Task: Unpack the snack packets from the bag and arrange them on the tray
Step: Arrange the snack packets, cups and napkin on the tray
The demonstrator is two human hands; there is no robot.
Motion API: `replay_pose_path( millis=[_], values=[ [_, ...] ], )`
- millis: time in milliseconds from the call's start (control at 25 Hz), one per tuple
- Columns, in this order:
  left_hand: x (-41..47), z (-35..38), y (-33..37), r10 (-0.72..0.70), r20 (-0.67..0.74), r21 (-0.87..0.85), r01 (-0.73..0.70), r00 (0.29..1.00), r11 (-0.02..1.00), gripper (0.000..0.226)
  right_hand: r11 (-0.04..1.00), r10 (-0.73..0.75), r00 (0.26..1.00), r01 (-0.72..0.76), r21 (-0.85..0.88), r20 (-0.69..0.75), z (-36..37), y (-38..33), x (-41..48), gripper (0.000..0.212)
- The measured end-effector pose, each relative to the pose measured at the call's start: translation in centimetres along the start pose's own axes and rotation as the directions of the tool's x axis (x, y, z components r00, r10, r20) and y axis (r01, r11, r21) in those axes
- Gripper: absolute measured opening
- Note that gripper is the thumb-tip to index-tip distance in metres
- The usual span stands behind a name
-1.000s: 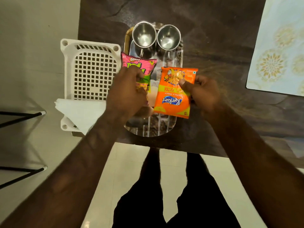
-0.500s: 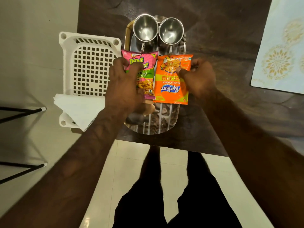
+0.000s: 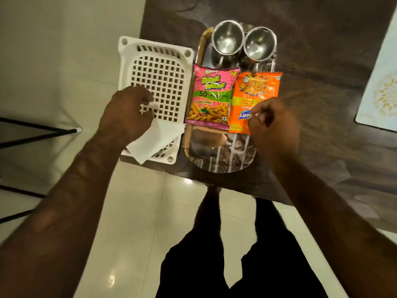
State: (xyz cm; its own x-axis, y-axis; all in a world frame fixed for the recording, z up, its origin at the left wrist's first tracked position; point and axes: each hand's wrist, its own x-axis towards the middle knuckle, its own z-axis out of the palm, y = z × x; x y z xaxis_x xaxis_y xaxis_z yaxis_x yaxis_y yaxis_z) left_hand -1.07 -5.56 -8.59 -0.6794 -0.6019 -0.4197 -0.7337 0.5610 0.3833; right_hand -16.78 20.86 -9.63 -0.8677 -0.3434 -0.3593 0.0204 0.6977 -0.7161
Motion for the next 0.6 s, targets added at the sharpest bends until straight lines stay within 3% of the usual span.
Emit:
replay_pose_path(
  millis=[160, 280, 440, 600],
  values=[
    [-0.9, 0.1, -3.1, 0.068, 0.28, 0.301, -0.155, 0.958, 0.941, 0.052, 0.997, -0.058, 0.958, 0.073, -0.041, 0.281, 2.6, -0.3, -3.3, 0.025],
    [-0.6, 0.8, -3.6, 0.068, 0.324, 0.372, -0.193, 0.944, 0.908, 0.061, 0.992, -0.101, 0.914, 0.124, -0.033, 0.393, 3.8, -0.4, -4.0, 0.023],
    [0.2, 0.3, -3.3, 0.043, 0.376, 0.394, -0.202, 0.926, 0.896, 0.05, 0.993, -0.103, 0.879, 0.118, -0.002, 0.466, 4.6, -1.2, -4.1, 0.023],
    [1.1, -2.4, -2.5, -0.001, 0.56, 0.214, -0.144, 0.829, 0.966, 0.025, 0.995, -0.098, 0.864, 0.074, 0.067, 0.494, 4.7, -1.7, -3.7, 0.02]
  ],
)
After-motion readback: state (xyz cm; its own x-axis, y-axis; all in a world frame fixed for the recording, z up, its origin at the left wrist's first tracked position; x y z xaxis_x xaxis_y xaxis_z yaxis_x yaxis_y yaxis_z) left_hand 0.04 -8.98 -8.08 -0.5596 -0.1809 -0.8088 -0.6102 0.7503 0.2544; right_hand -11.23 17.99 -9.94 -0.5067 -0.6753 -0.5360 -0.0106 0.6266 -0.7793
